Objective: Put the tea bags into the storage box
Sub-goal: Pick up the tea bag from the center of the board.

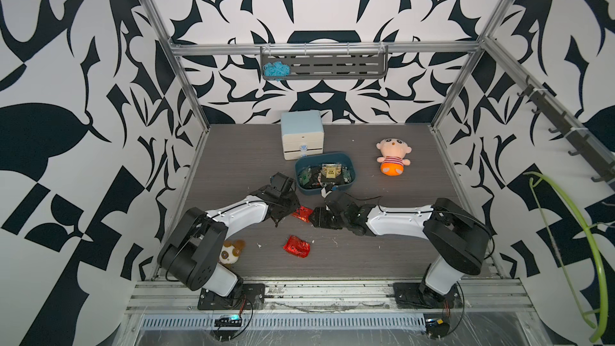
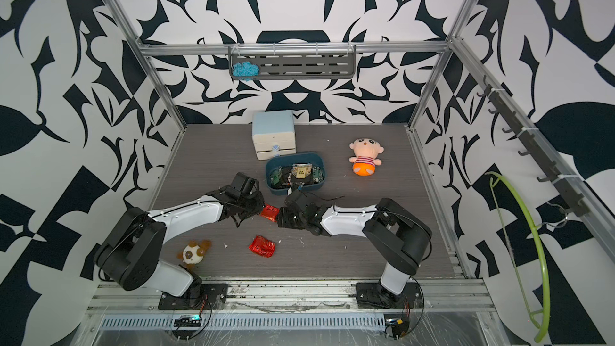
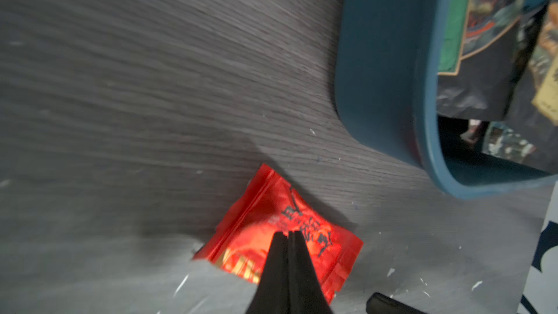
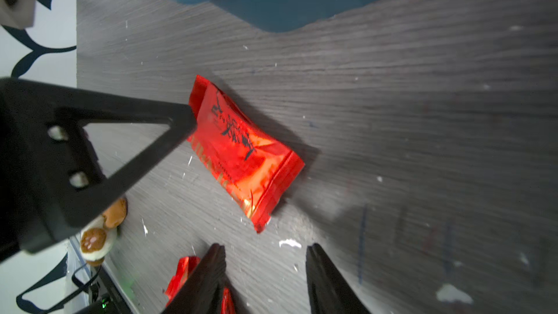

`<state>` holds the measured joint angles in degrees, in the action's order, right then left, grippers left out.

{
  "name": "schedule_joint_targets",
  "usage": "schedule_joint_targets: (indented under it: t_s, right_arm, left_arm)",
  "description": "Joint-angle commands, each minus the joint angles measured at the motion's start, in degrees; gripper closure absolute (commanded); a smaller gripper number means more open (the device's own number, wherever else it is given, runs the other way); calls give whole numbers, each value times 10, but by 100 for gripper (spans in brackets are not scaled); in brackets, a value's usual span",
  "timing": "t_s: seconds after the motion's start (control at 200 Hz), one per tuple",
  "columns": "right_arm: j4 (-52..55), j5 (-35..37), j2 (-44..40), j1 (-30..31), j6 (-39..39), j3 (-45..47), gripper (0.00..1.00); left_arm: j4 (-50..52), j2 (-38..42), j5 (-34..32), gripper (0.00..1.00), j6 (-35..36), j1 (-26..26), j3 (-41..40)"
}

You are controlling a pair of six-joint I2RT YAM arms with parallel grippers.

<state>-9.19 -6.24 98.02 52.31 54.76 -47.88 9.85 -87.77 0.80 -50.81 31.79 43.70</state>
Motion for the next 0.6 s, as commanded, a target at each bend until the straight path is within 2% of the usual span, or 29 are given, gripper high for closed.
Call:
schedule_joint_targets:
  t_s: [0.0,0.325,0.51,0.595]
  right_arm:
    - [-15,14,12,1,22,-27,51]
    - [-58,0,79,1,67,-64,52]
    - [-81,-5,115,1,85,-87,69]
    - [-82,-4,126,1,86,-99,86]
  left_arm:
    - [7,-21,9,100,22,-5,15]
    - [-29,-25,-5,100,23,-13,-36]
    - [-58,-28,8,100,10,-13,-69]
    - [-60,-27,14,100,10,-13,-76]
